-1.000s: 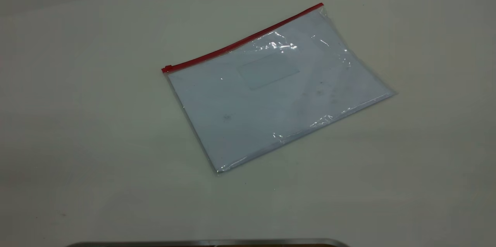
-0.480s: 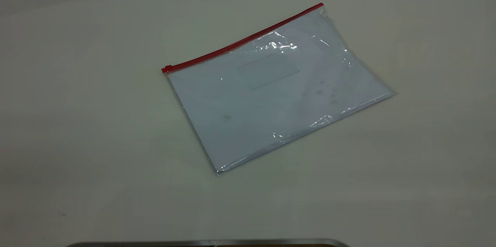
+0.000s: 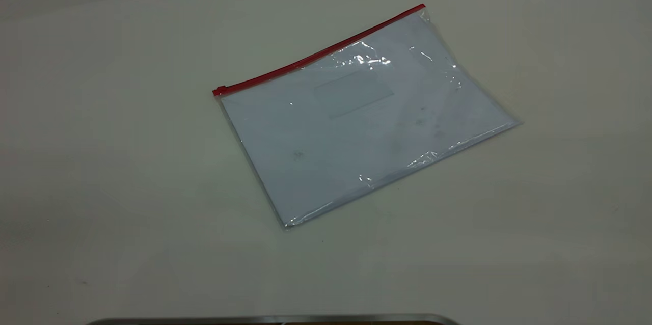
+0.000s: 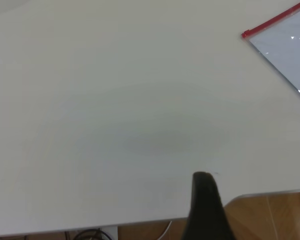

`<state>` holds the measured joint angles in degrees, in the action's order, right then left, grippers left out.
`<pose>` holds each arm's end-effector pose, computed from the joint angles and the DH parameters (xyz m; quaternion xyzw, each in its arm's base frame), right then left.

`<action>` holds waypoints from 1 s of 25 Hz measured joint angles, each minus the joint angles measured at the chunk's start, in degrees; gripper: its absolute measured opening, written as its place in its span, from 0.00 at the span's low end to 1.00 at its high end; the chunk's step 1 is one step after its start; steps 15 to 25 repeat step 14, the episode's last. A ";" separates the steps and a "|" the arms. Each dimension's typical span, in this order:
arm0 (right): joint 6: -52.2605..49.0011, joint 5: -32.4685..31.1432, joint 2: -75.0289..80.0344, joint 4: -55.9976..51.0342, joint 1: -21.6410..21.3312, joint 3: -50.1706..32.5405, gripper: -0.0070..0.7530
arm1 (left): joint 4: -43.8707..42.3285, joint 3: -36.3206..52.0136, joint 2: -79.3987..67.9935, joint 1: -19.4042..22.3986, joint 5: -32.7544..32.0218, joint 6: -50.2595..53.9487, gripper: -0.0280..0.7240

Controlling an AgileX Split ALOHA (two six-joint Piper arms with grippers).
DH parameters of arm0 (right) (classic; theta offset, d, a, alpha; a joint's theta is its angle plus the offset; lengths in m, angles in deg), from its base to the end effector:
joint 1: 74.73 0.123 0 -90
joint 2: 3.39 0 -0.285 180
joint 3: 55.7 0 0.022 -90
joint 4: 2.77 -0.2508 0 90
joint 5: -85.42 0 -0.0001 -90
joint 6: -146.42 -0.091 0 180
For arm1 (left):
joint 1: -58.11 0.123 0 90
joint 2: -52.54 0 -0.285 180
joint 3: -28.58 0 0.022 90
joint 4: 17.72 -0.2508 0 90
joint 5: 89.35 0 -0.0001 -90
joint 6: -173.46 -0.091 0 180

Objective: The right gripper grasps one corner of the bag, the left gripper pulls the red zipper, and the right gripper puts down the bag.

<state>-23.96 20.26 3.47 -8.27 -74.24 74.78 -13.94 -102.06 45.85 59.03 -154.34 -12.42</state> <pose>-0.0091 0.0078 0.2669 -0.0805 0.8679 0.0089 0.4900 -0.0094 -0.0056 0.2677 0.0402 0.8691 -0.0037 0.4929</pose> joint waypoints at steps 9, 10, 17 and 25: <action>-0.60 0.00 0.00 0.76 0.00 0.00 0.32 | 0.00 0.00 0.00 0.00 0.00 0.00 0.82; -0.64 0.05 0.00 0.76 0.00 0.00 0.32 | 0.00 0.00 0.00 0.00 0.00 0.00 0.82; -0.64 0.10 0.00 0.76 0.00 0.00 0.32 | 0.00 0.00 0.00 0.00 0.00 0.00 0.82; -0.64 0.10 0.00 0.76 0.00 0.00 0.32 | 0.00 0.00 0.00 0.00 0.00 0.00 0.82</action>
